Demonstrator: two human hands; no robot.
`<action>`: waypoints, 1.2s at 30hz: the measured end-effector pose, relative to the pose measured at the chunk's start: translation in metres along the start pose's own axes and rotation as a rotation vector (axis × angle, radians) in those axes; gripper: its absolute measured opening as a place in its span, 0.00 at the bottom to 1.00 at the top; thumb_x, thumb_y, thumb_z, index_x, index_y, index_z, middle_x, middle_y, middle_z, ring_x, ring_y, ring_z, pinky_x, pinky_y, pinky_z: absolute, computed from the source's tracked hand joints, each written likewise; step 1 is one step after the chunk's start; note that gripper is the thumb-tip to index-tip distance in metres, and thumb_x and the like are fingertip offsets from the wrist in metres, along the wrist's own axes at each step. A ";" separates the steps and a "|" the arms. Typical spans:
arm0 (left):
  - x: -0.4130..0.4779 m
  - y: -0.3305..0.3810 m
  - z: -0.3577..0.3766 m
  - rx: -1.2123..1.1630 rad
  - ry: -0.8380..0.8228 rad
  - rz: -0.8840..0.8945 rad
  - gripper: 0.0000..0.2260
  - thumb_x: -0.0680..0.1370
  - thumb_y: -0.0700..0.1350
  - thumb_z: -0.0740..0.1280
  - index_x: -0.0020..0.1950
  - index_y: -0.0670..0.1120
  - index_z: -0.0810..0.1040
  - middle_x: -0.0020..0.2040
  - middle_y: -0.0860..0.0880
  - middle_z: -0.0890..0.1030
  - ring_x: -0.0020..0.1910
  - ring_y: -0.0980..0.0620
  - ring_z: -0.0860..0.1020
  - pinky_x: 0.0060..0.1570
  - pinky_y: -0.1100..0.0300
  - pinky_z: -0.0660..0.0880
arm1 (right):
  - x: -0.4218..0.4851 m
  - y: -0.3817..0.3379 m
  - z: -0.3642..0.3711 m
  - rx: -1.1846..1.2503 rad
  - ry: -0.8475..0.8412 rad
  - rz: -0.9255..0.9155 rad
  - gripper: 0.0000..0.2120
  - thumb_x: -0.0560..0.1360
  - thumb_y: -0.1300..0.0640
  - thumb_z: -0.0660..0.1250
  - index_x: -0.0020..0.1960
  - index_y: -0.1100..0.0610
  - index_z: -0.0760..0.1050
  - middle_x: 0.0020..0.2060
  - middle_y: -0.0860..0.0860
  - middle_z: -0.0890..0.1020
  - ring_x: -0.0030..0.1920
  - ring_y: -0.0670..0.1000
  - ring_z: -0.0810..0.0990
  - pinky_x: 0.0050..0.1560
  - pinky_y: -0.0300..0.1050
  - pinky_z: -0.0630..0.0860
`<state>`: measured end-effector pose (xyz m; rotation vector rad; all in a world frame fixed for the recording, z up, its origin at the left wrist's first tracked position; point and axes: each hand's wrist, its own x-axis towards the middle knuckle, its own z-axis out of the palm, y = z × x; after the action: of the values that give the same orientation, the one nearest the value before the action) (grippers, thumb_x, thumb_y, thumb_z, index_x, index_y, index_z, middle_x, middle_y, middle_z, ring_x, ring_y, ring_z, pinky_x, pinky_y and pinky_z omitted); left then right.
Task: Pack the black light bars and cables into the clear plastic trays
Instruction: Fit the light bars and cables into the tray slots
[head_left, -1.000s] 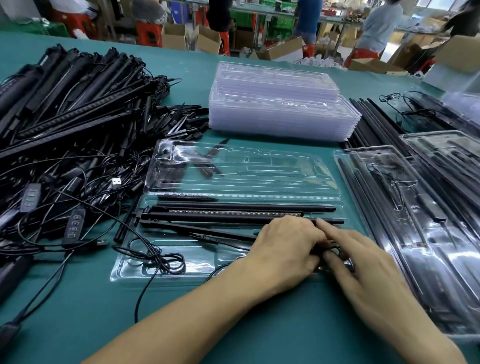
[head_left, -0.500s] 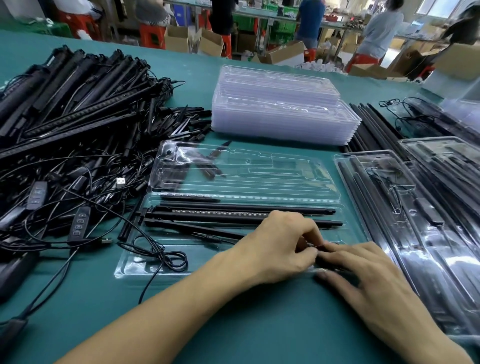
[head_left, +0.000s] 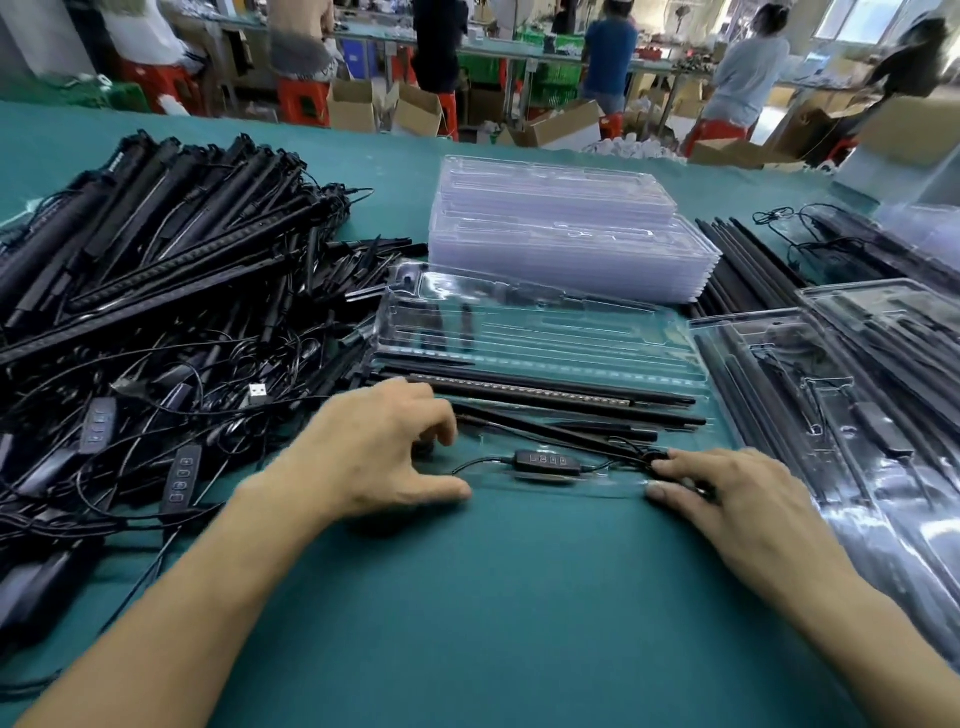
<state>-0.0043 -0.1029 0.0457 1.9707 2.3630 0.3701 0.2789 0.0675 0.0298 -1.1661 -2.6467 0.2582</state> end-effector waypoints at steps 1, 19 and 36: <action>-0.003 -0.006 -0.002 -0.027 -0.029 -0.011 0.22 0.65 0.72 0.66 0.49 0.59 0.77 0.48 0.61 0.76 0.50 0.60 0.72 0.51 0.59 0.72 | 0.001 0.001 0.000 0.002 -0.004 -0.004 0.16 0.72 0.39 0.68 0.56 0.45 0.82 0.51 0.42 0.84 0.52 0.50 0.77 0.50 0.42 0.69; -0.020 -0.042 -0.010 -0.435 0.210 -0.023 0.09 0.66 0.55 0.68 0.38 0.54 0.86 0.40 0.60 0.85 0.45 0.56 0.81 0.50 0.54 0.78 | 0.001 -0.002 -0.006 0.051 -0.002 0.009 0.24 0.67 0.34 0.62 0.55 0.45 0.83 0.54 0.43 0.84 0.54 0.52 0.79 0.55 0.50 0.75; -0.024 -0.050 -0.009 -0.396 0.056 -0.101 0.11 0.60 0.48 0.81 0.37 0.59 0.82 0.53 0.64 0.78 0.59 0.59 0.72 0.66 0.51 0.65 | -0.002 -0.002 -0.003 0.045 0.023 0.005 0.23 0.67 0.34 0.62 0.54 0.44 0.83 0.52 0.43 0.84 0.51 0.50 0.78 0.47 0.44 0.68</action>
<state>-0.0493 -0.1353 0.0410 1.6746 2.1937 0.8235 0.2793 0.0651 0.0325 -1.1545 -2.6048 0.3019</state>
